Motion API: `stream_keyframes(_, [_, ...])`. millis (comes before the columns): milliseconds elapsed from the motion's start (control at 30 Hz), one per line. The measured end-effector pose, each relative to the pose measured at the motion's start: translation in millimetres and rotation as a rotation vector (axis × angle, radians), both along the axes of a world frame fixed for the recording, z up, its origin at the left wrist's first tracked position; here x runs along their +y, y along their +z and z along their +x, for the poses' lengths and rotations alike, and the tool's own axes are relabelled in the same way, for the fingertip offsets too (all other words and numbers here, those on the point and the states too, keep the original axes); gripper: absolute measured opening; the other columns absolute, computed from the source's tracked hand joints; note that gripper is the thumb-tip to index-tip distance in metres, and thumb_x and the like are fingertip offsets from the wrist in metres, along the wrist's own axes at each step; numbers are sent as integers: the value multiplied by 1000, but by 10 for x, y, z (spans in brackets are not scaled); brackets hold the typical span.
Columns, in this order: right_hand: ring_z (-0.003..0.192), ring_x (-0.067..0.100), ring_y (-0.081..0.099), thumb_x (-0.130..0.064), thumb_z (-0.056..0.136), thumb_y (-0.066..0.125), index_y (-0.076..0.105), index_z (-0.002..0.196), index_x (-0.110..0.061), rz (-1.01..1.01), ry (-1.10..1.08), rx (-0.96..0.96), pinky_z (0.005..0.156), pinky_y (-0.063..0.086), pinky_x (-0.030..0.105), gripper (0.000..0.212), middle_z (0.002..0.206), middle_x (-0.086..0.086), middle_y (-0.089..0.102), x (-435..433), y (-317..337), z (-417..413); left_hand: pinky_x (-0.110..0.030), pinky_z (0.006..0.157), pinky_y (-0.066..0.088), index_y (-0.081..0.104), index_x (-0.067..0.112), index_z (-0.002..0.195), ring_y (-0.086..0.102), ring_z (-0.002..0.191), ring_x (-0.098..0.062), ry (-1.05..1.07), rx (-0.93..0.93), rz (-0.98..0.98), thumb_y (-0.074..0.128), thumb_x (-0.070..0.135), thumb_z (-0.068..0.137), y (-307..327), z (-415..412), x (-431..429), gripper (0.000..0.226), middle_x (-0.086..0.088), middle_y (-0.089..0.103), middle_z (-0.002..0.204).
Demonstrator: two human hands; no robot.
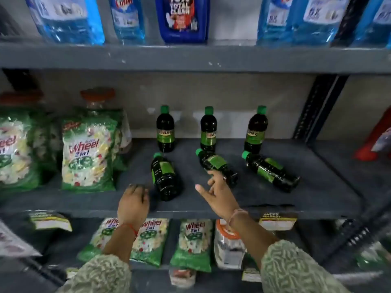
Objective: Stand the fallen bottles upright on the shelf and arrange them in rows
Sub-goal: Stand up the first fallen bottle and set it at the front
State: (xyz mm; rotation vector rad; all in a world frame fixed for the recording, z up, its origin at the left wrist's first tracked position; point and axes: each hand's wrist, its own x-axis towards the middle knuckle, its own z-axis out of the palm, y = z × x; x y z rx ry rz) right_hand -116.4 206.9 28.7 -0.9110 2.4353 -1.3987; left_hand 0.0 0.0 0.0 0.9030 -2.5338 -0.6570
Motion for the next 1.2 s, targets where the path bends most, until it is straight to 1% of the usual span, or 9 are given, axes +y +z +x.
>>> stream_keyframes(100, [106,27,54,-48,90,40,38,128,-7,258,-26,8,88,42,31,56,124,14,48,-151,-114,-41,-44,117,21,38,5,135,21,141,-33,-17,-220,-39,35,23,94,-176,-93,-200,45,-16,33,149])
stream_keyframes(167, [112,34,50,-64,81,19,44,119,-3,336,-40,35,93,40,37,77,124,20,50,-291,-145,-66,-43,119,15,25,8,142,13,144,-29,-56,-284,-41,29,30,95,-220,-160,-253,51,-11,22,155])
stream_keyframes(267, [101,33,51,-53,91,29,55,95,-1,376,-28,24,88,39,37,58,102,22,57,-637,-62,-188,-42,119,12,15,12,145,9,145,-26,-60,-308,-111,21,37,95,-258,-204,-249,56,-7,16,157])
stream_keyframes(367, [70,25,44,-57,87,42,38,55,-17,310,-28,-138,66,34,31,51,59,4,42,-1016,133,-322,-43,119,14,18,13,145,12,145,-27,-51,-305,-128,16,41,87,-260,-206,-245,64,-6,18,156])
stream_keyframes(467, [88,25,60,-65,73,57,64,87,-15,243,38,-393,76,50,30,52,91,8,67,-1297,249,-383,-43,118,14,20,12,144,14,145,-27,-58,-291,-138,15,42,83,-250,-205,-224,68,-7,20,156])
stream_keyframes(567, [96,23,57,-50,69,71,51,126,-12,241,78,-492,77,45,29,71,119,10,61,-1452,232,-381,-43,117,16,23,11,143,17,144,-28,-51,-286,-164,12,44,82,-279,-207,-234,71,-7,23,155])
stream_keyframes(800, [72,14,63,-45,63,78,60,72,-19,77,10,-335,73,52,31,33,78,-3,66,-1341,179,-513,-41,118,14,20,12,144,13,145,-26,-52,-307,-156,14,42,83,-284,-200,-238,68,-6,19,156])
stream_keyframes(967, [91,13,61,-33,60,83,54,111,-12,19,-7,-106,83,49,30,63,106,4,68,-1161,336,-700,-41,119,11,17,13,145,9,146,-25,-57,-314,-133,12,43,83,-267,-195,-230,69,-5,15,157])
stream_keyframes(1200, [119,27,53,-12,66,79,41,126,-7,48,-4,-156,97,38,29,71,128,13,56,-982,292,-832,-39,120,5,9,10,145,2,146,-25,-79,-356,-88,24,33,96,-229,-216,-236,56,-7,7,158])
